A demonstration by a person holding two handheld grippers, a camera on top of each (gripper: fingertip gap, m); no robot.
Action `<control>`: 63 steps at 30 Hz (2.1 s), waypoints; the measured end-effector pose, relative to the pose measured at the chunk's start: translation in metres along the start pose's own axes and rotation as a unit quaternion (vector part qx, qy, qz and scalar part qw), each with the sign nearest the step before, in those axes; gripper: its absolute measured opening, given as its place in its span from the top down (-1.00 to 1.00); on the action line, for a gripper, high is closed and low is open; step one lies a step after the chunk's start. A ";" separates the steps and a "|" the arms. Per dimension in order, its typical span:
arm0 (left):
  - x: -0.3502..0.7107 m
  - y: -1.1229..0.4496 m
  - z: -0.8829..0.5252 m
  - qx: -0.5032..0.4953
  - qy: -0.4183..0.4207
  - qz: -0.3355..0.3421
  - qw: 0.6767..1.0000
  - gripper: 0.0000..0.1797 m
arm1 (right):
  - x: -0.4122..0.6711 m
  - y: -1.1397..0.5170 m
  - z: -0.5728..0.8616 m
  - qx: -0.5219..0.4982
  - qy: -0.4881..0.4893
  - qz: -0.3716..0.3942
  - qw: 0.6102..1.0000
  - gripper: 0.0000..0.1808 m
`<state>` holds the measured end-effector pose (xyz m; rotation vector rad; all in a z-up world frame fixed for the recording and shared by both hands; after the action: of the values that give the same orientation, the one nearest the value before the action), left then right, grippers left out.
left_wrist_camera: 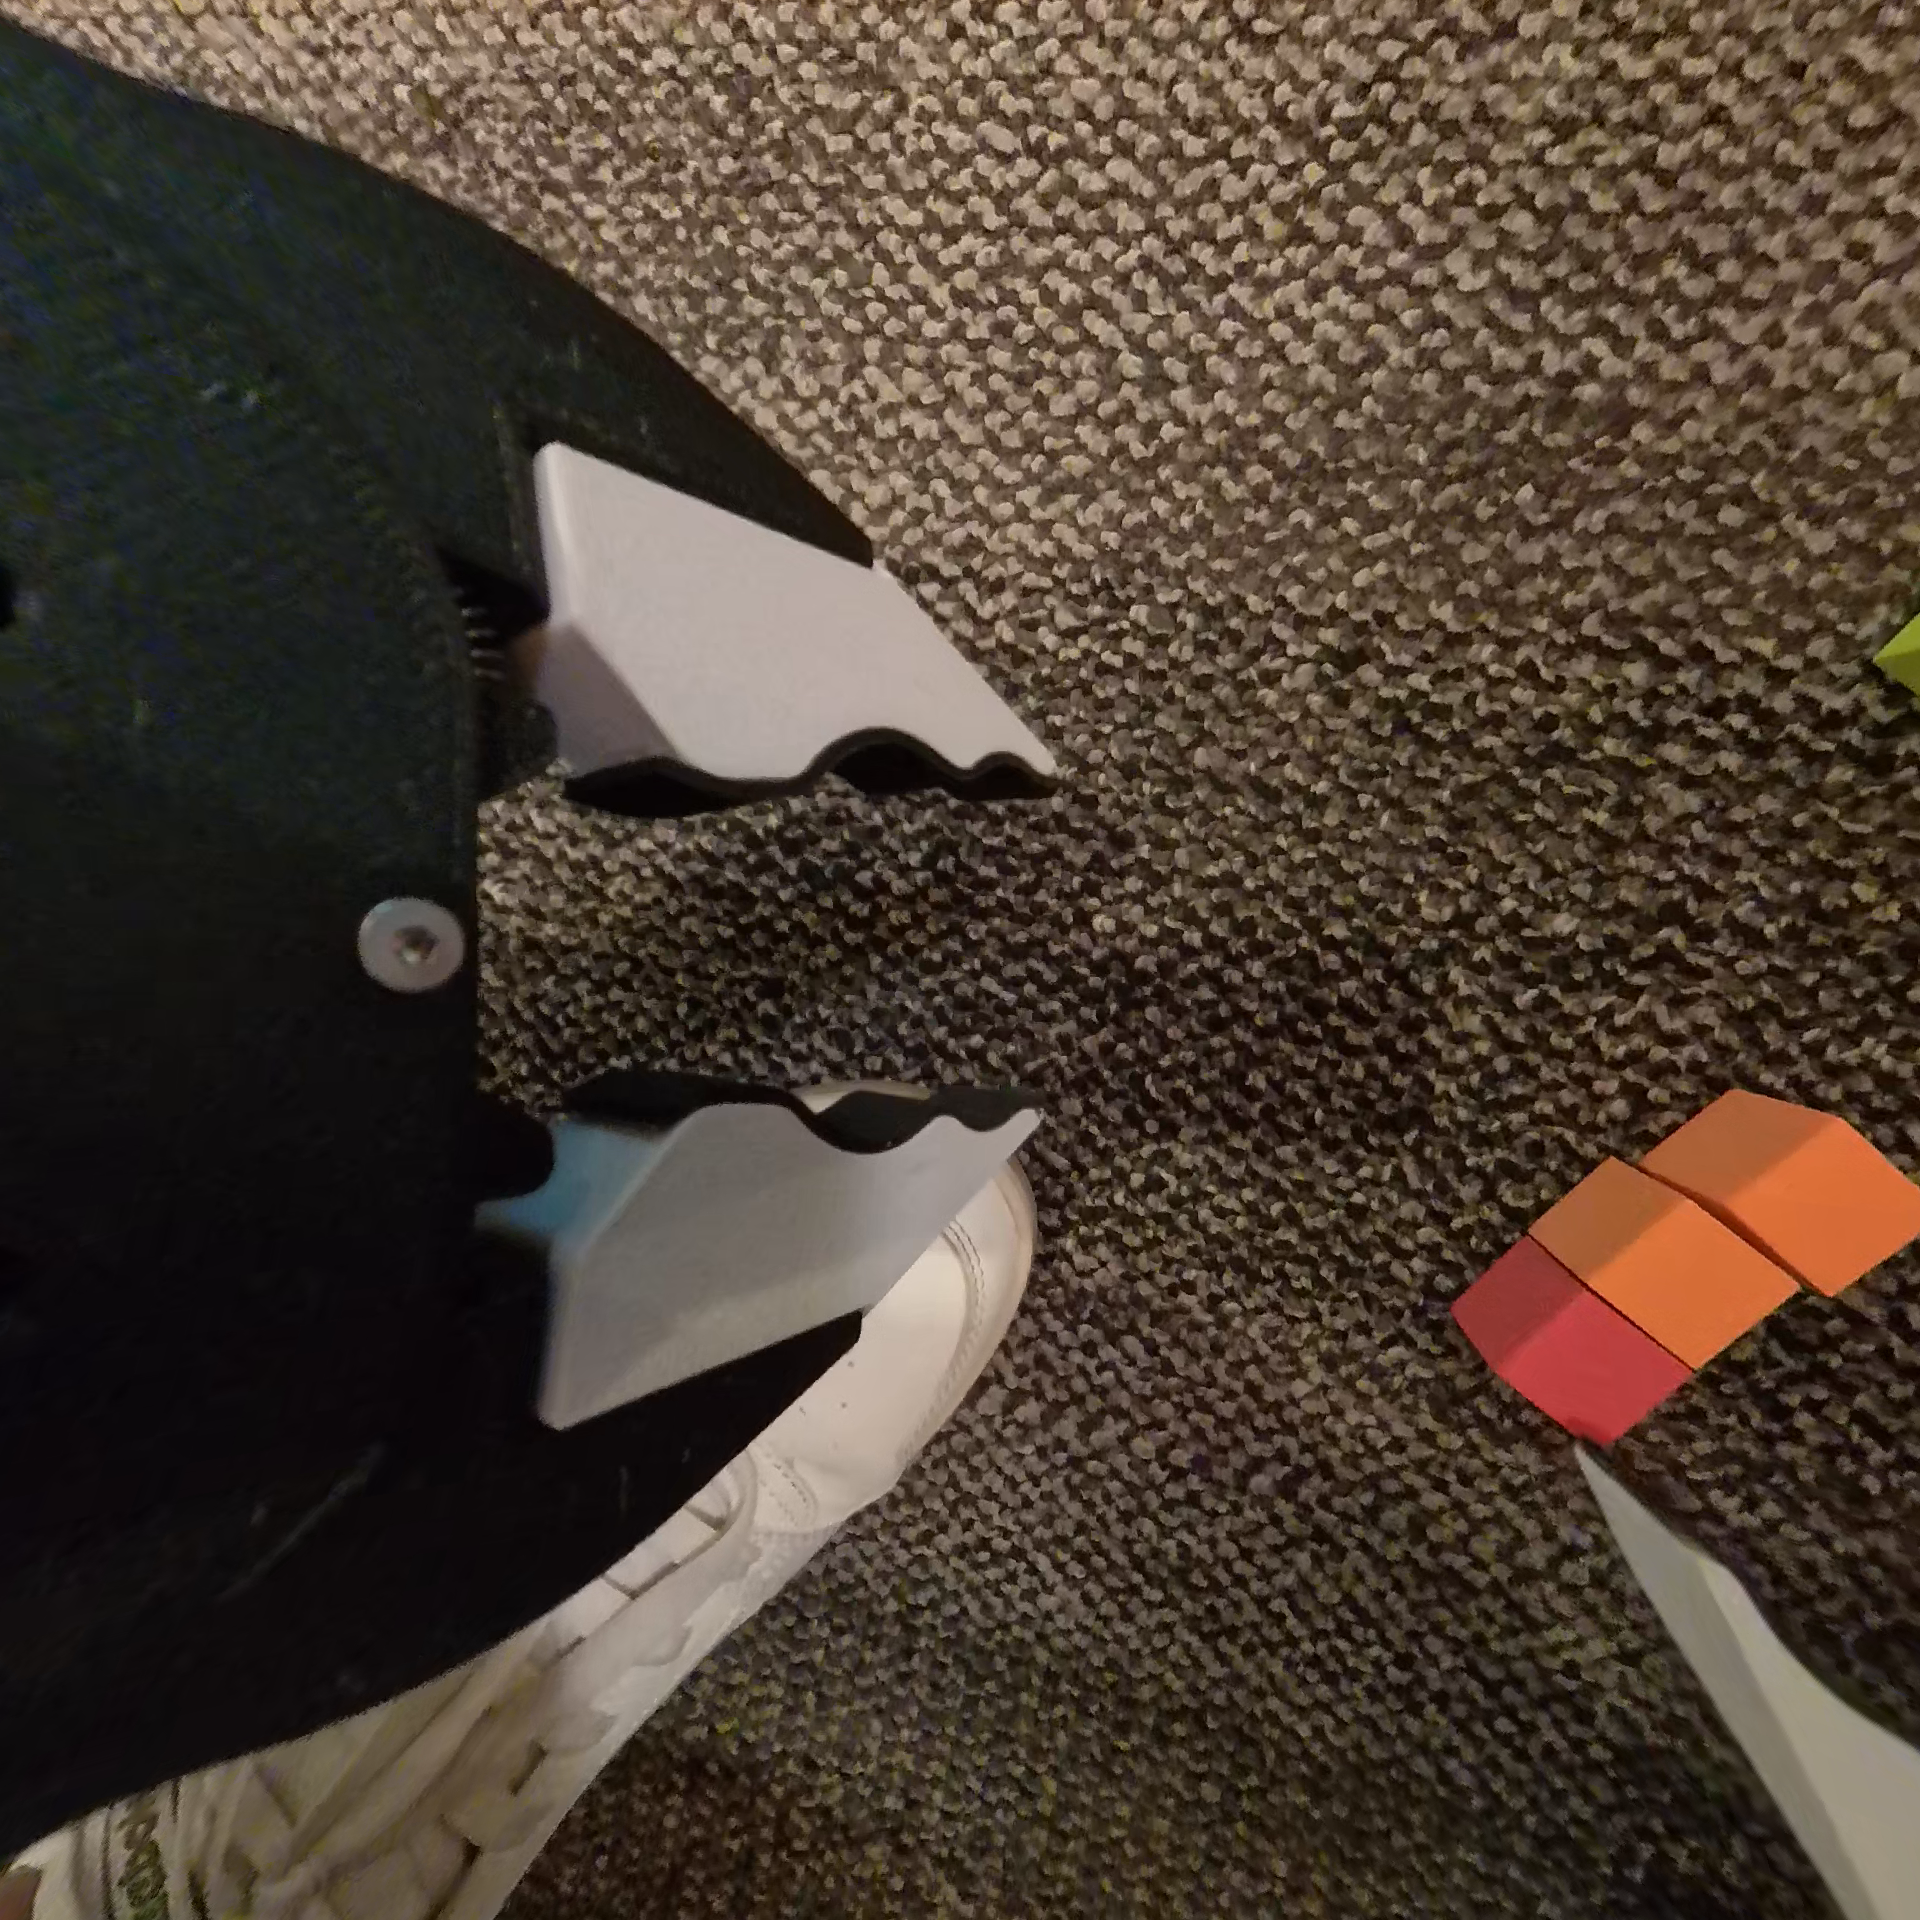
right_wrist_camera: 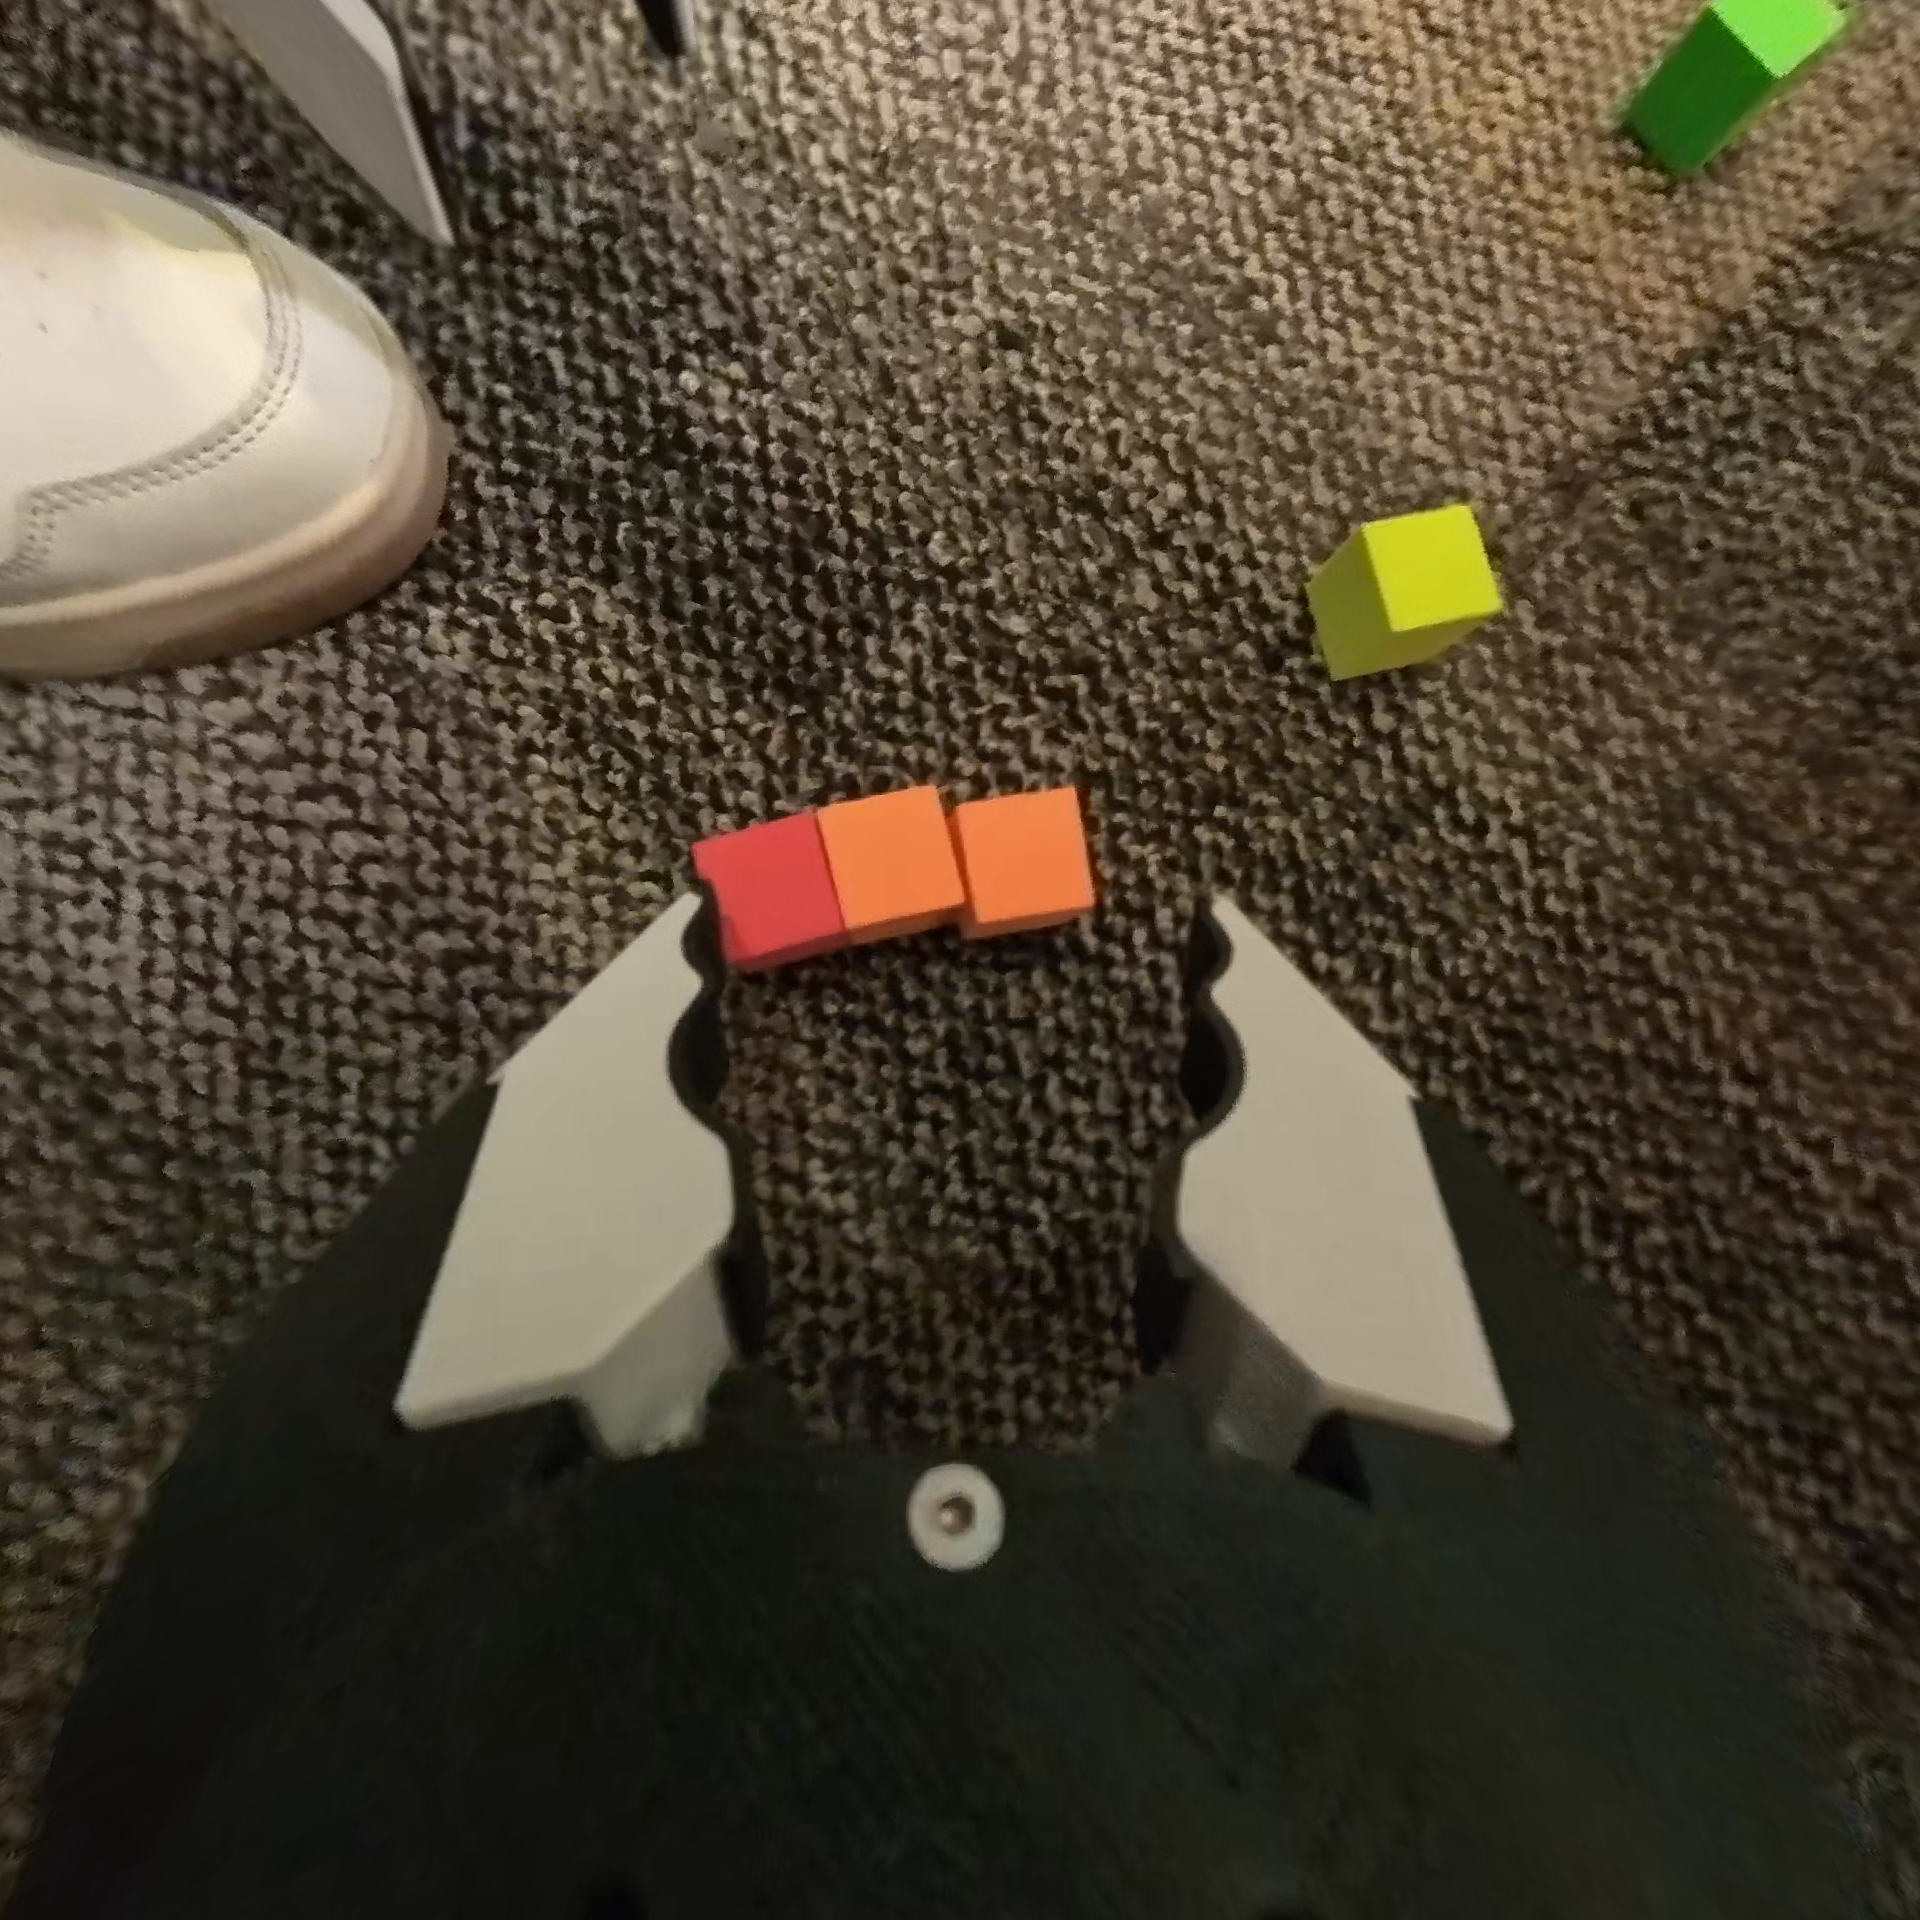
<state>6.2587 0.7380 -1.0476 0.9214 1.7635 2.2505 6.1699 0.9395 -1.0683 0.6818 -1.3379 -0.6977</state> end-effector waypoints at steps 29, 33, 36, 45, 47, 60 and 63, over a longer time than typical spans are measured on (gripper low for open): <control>-0.002 -0.005 -0.012 0.005 0.010 -0.004 1.000 0.42 | 0.008 0.000 -0.019 0.051 -0.010 0.006 0.999 -0.15; 0.000 -0.007 -0.012 0.005 0.009 -0.004 1.000 0.42 | -0.001 -0.009 -0.023 0.021 0.006 -0.027 0.999 -0.24; 0.001 -0.008 -0.012 0.004 0.006 -0.005 1.000 0.42 | -0.006 -0.017 -0.019 0.018 0.033 -0.043 0.998 -0.33; 0.001 -0.011 -0.013 0.006 0.005 -0.008 1.000 0.42 | 0.016 -0.019 -0.003 0.137 -0.021 0.015 0.990 0.66; 0.004 -0.012 -0.018 0.009 0.010 -0.004 1.000 0.42 | 0.025 -0.006 0.012 0.122 -0.086 0.065 0.987 0.83; 0.004 -0.015 -0.025 0.008 0.030 -0.006 1.000 0.42 | 0.003 0.007 0.002 0.061 -0.110 0.042 0.991 -0.07; 0.000 -0.016 -0.016 0.002 0.017 -0.011 1.000 0.42 | 0.000 -0.004 -0.004 0.052 -0.071 0.005 0.996 -0.22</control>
<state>6.2465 0.7297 -1.0643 0.8644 1.7837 2.2643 6.1736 0.9372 -1.0716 0.7191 -1.5151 -0.6832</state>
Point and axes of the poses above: each gripper's, where its closed fingertips meet, y back along the fingers, x out of its top, z = x × y across the jaws, the point moved 8 cm from there along y, back along the fingers, and after that the axes turned 3 degrees about y, right-handed, at the moved point
